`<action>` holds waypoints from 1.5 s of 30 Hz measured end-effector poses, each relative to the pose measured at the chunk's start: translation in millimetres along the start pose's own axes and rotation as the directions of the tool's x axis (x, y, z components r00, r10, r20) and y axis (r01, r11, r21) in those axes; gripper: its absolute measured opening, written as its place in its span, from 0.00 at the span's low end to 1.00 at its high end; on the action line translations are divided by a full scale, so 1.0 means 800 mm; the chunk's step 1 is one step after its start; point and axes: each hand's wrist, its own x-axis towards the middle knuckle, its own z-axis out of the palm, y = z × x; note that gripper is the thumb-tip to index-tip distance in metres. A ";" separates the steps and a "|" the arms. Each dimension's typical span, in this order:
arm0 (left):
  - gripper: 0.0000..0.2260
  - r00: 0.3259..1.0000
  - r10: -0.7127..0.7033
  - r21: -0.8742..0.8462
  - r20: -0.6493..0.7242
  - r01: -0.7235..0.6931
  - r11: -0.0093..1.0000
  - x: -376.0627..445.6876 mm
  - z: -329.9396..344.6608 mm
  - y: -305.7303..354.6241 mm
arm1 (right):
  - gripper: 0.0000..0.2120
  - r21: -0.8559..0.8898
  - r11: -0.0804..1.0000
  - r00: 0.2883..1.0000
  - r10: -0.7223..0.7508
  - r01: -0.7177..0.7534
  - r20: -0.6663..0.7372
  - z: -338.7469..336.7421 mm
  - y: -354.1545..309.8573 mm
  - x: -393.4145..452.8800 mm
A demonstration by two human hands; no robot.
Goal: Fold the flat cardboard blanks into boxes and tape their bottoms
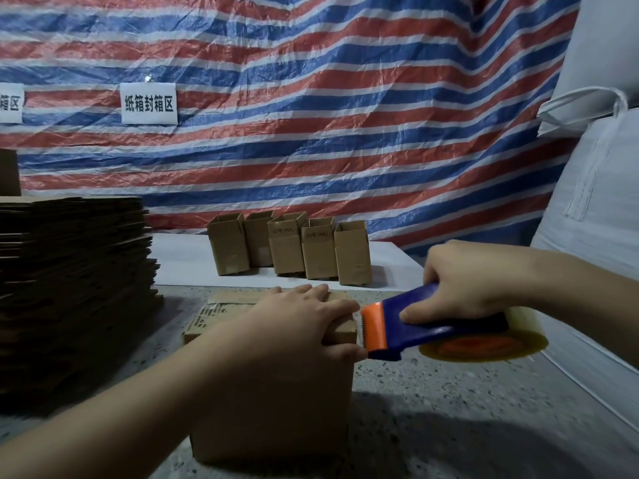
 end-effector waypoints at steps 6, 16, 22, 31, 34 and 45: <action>0.33 1.000 0.004 0.011 0.018 -0.005 1.000 0.001 -0.002 0.001 | 0.23 -0.110 0.993 0.998 0.025 -0.031 -0.059 -0.005 -0.023 -0.012; 0.35 1.000 0.002 0.015 0.016 -0.002 1.000 -0.005 -0.006 0.006 | 0.20 -0.424 0.904 0.998 -0.063 0.052 -0.013 0.041 -0.031 -0.012; 0.36 1.000 0.005 -0.003 -0.013 -0.005 1.000 -0.002 0.001 0.001 | 0.24 0.068 0.976 0.960 0.214 -0.205 -0.183 0.112 0.034 -0.003; 0.36 0.999 0.001 -0.022 -0.032 -0.002 1.000 0.000 0.006 -0.003 | 0.21 0.045 0.969 0.900 0.241 -0.241 -0.364 0.215 0.035 0.017; 0.34 1.000 -0.007 -0.010 -0.026 0.006 1.000 -0.002 0.005 -0.001 | 0.23 0.028 0.958 0.883 0.275 -0.286 -0.381 0.234 0.028 0.012; 0.32 1.000 -0.018 -0.005 0.014 0.018 1.000 -0.003 -0.001 0.004 | 0.32 0.217 0.928 0.881 0.359 -0.302 -0.309 0.196 -0.008 -0.002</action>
